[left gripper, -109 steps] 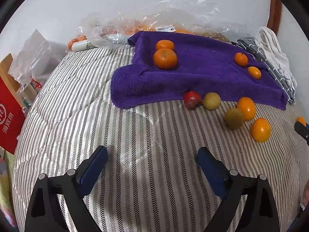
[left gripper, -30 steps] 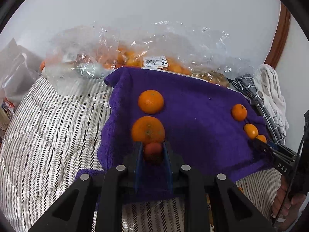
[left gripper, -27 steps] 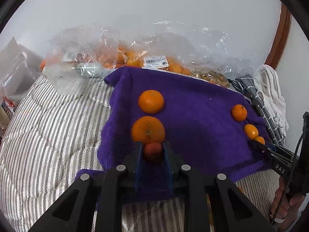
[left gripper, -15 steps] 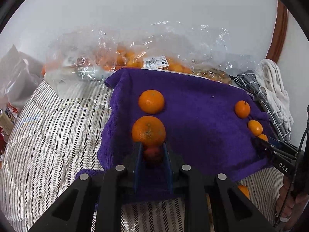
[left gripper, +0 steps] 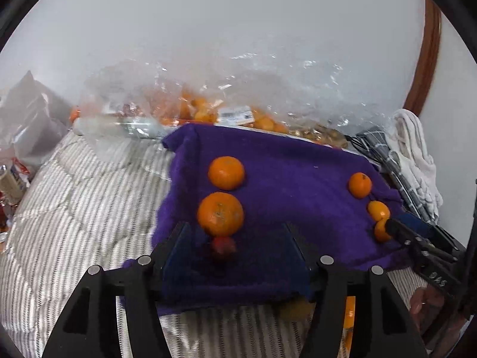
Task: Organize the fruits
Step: 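Carry both fruits over the towel and open both tools to release them, then move the right tool back to the pile and grasp an orange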
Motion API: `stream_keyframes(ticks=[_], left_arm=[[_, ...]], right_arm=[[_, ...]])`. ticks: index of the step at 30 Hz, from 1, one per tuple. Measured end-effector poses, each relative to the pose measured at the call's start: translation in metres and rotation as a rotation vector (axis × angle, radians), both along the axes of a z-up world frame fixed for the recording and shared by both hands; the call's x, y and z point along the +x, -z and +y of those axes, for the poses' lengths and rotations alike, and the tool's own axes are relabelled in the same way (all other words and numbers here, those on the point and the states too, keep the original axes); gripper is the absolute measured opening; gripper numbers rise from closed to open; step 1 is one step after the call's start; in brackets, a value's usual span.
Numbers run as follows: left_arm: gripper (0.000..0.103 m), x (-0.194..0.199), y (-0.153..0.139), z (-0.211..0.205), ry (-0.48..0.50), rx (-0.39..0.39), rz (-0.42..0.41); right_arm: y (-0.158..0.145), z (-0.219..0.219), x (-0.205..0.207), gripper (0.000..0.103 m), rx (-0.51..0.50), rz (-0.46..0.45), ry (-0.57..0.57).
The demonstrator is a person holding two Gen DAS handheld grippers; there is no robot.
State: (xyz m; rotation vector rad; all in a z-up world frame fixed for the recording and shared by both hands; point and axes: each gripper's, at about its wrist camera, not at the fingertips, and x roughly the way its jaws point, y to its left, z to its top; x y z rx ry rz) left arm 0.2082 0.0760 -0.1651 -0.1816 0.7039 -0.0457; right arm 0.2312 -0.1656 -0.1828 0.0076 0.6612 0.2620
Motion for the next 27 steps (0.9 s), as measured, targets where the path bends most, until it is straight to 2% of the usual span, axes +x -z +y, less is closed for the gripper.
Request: stream_keyframes(ticks=[5,7,12,16,20,22,25,27], left_arm=[[0.059,-0.005,-0.007,0.012,-0.025,-0.047,-0.034],[0.059,-0.009,-0.010,0.014,-0.021,-0.059,-0.054],[0.059,-0.021,-0.013,0.014,-0.042,-0.012,-0.107],[0.060,-0.029,-0.011,0.014,-0.037,0.000,-0.080],[0.060,-0.057,0.001,0.012,-0.020,0.085,-0.052],[0.060,-0.069,0.007,0.015,0.002,0.091,-0.018],[0.061,-0.086,0.017,0.027,0.013,0.028,0.037],[0.061,-0.100,0.023,0.042,0.009,-0.078,0.062]], right_arm=[[-0.007,-0.004,-0.004,0.064,0.043,-0.018,0.021],[-0.012,-0.005,-0.009,0.064,0.043,0.017,0.030],[-0.020,-0.011,-0.037,0.064,0.135,0.088,0.034],[-0.014,0.007,-0.061,0.064,0.100,0.117,0.001],[-0.006,0.028,-0.080,0.064,0.067,0.133,-0.074],[0.000,0.039,-0.089,0.064,0.044,0.138,-0.117],[0.009,0.052,-0.094,0.064,0.020,0.153,-0.161],[0.017,0.060,-0.095,0.062,0.006,0.166,-0.182]])
